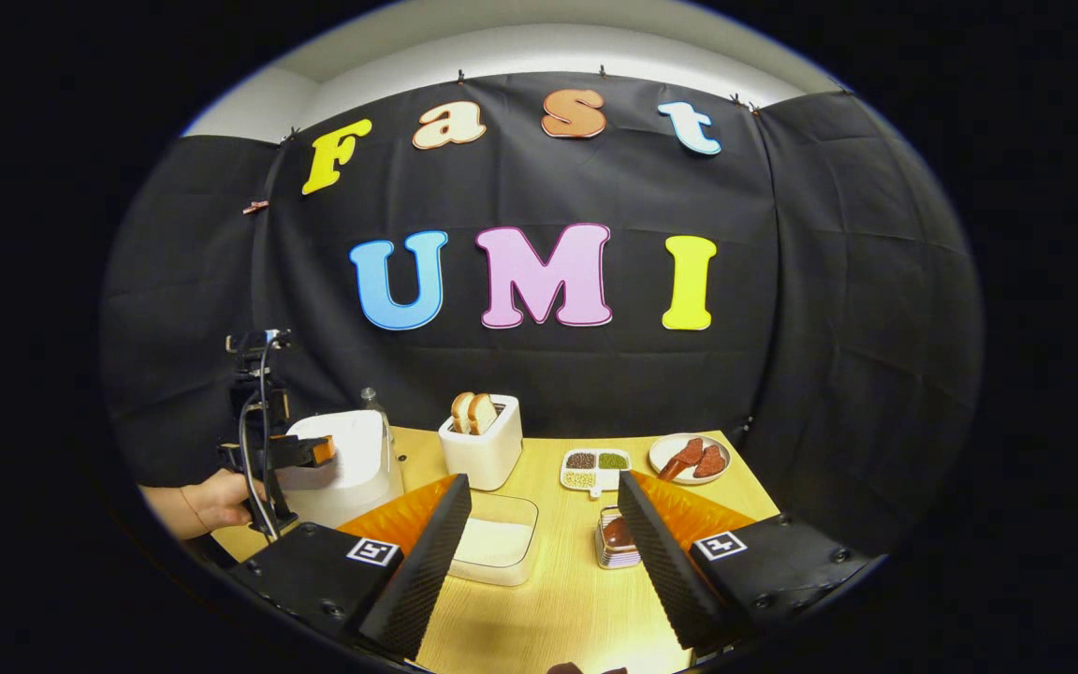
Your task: Close the left gripper, press the button to open the rice cooker; take a wooden spoon from the chopstick holder with the right hand, scoop a spoonful of rice and pour it into the rice cooker, then put the wooden spoon back into the chopstick holder.
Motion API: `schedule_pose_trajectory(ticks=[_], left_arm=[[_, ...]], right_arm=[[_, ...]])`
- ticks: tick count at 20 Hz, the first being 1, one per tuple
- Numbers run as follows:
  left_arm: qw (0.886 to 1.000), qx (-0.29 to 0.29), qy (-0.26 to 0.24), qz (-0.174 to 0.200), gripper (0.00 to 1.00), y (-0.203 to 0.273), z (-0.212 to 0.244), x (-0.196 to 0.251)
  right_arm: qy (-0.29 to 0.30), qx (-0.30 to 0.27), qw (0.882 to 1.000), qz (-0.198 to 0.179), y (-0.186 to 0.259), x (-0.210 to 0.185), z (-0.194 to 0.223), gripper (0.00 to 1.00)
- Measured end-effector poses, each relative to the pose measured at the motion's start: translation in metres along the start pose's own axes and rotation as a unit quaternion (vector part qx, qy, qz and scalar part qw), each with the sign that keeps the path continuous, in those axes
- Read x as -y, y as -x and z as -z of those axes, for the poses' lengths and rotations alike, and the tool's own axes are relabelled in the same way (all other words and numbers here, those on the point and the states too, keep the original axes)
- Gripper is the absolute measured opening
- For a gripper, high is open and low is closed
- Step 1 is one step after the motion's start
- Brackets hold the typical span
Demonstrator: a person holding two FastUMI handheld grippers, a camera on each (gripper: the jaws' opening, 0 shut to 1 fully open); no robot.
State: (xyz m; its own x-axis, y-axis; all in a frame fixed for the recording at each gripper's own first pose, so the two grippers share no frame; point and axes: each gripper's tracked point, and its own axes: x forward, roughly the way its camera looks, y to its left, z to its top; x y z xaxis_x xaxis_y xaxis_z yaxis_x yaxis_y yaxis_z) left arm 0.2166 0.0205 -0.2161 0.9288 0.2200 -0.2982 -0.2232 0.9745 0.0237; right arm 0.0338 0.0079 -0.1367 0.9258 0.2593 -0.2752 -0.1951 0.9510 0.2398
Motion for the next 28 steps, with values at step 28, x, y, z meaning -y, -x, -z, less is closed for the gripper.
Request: schedule_pose_trajectory(ticks=[28], left_arm=[[0.975,0.176,0.009,0.134,0.97,0.229,-0.090,-0.041]], right_arm=[[0.104,0.167,0.978,0.067,0.012,-0.021,-0.073,0.98]])
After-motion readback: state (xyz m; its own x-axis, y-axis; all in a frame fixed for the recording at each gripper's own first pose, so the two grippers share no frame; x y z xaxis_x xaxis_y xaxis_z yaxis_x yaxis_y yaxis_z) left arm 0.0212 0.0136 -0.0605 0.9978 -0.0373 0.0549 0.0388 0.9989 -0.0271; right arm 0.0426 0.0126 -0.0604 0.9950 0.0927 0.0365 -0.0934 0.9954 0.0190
